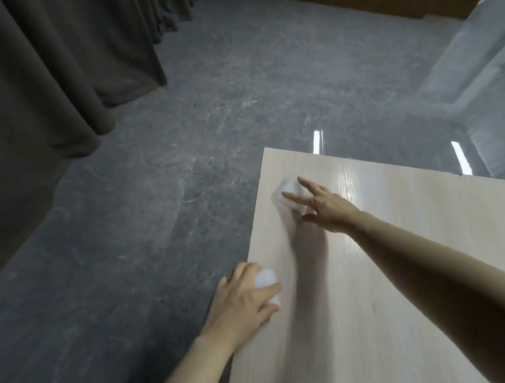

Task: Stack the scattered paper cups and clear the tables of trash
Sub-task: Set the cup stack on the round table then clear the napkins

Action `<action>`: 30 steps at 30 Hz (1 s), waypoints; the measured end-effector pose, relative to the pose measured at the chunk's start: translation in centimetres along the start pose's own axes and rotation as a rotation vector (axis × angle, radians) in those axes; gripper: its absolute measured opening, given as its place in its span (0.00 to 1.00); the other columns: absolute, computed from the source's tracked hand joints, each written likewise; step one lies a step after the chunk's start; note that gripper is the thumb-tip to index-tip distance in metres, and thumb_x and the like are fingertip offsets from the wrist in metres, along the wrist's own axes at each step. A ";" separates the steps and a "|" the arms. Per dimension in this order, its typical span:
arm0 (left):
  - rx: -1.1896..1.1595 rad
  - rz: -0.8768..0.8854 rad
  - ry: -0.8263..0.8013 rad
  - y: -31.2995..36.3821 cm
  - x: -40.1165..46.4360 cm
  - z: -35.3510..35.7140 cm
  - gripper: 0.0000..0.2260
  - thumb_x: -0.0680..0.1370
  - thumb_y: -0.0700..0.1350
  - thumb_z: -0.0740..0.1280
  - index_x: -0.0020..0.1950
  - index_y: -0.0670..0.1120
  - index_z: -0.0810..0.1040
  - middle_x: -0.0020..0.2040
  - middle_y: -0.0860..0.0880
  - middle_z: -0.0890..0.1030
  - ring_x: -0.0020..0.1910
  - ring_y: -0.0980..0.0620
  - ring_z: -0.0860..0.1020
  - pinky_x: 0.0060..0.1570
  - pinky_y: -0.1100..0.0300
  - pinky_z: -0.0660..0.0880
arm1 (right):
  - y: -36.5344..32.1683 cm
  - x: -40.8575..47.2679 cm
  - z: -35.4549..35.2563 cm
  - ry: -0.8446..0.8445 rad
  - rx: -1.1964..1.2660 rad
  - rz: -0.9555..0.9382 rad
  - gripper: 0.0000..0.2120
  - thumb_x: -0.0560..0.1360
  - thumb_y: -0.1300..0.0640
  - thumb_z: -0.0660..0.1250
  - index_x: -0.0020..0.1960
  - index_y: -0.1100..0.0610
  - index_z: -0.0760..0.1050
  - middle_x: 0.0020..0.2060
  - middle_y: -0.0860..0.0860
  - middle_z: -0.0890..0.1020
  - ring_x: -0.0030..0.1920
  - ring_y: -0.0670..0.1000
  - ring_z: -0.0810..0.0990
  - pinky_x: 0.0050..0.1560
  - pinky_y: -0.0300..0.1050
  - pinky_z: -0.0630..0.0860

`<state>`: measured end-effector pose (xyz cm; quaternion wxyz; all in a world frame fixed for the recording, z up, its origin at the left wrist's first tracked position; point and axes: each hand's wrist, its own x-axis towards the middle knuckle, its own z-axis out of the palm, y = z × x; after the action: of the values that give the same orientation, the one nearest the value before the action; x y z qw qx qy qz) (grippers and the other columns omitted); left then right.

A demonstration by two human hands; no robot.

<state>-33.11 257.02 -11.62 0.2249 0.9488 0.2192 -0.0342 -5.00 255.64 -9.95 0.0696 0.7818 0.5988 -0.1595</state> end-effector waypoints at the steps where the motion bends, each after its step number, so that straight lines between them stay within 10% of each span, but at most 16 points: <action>1: 0.003 -0.011 0.018 -0.1 0.2 -0.3 0.18 0.79 0.58 0.60 0.68 0.60 0.71 0.70 0.51 0.63 0.70 0.51 0.59 0.61 0.56 0.63 | -0.1 0.0 0.1 0.024 0.008 -0.001 0.29 0.80 0.50 0.61 0.76 0.39 0.52 0.78 0.51 0.47 0.74 0.58 0.57 0.68 0.58 0.66; 16: -0.056 -0.078 0.232 1.6 1.8 -4.0 0.19 0.77 0.58 0.65 0.67 0.60 0.74 0.68 0.50 0.68 0.69 0.50 0.65 0.58 0.53 0.68 | -2.1 -3.0 2.2 0.257 0.142 0.167 0.24 0.81 0.51 0.56 0.75 0.41 0.57 0.77 0.49 0.55 0.65 0.58 0.64 0.55 0.51 0.70; 30: -0.158 0.204 0.295 17.0 3.5 -4.6 0.14 0.74 0.53 0.71 0.59 0.58 0.81 0.61 0.48 0.74 0.60 0.46 0.72 0.49 0.52 0.73 | 0.8 -29.8 3.2 0.552 0.395 0.630 0.24 0.78 0.56 0.61 0.72 0.43 0.66 0.75 0.54 0.62 0.58 0.61 0.69 0.57 0.55 0.71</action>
<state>-22.77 246.84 -1.05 0.2662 0.9402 0.1547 0.1454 -11.62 227.24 -3.12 -0.1976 0.9372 0.2862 -0.0277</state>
